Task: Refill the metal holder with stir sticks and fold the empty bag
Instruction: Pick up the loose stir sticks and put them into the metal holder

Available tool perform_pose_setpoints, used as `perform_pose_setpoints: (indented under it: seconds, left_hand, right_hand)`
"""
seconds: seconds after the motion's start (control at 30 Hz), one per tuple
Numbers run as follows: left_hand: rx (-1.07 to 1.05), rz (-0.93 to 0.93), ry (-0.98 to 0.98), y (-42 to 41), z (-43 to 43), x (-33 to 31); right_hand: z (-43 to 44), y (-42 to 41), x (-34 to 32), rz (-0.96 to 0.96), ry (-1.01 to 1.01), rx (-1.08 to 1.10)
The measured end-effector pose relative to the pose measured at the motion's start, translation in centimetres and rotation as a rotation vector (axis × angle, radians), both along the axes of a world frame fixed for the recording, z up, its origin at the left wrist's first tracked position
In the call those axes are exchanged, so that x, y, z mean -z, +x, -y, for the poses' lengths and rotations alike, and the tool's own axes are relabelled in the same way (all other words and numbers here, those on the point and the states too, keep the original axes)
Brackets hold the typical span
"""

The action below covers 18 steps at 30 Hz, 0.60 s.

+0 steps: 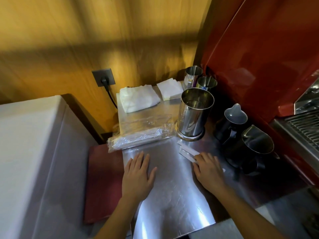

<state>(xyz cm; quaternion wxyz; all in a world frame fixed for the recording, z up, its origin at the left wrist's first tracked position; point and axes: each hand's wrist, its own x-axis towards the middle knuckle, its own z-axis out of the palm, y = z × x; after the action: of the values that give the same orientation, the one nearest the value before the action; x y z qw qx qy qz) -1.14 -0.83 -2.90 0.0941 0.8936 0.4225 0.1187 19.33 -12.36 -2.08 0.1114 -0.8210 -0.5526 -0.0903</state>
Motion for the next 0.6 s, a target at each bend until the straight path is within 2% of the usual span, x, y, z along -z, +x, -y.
perform_pose_setpoints:
  seconds: [0.2,0.37,0.47,0.6]
  left_hand:
    - [-0.002,0.01,-0.017,0.0,0.0,0.2]
    - [-0.009,-0.011,-0.037,0.0,0.1,0.1]
    - [-0.01,-0.015,-0.032,0.0,0.1,0.2]
    - [-0.013,-0.014,-0.028,0.0,0.1,0.2]
  right_hand:
    - [-1.0,0.8,-0.6,-0.26,-0.269,0.057]
    - [-2.3,1.2,-1.6,-0.32,-0.426,0.079]
    - [-2.6,1.3,-1.9,-0.361,-0.465,0.082]
    - [-2.9,1.7,-3.2,-0.516,-0.434,0.091]
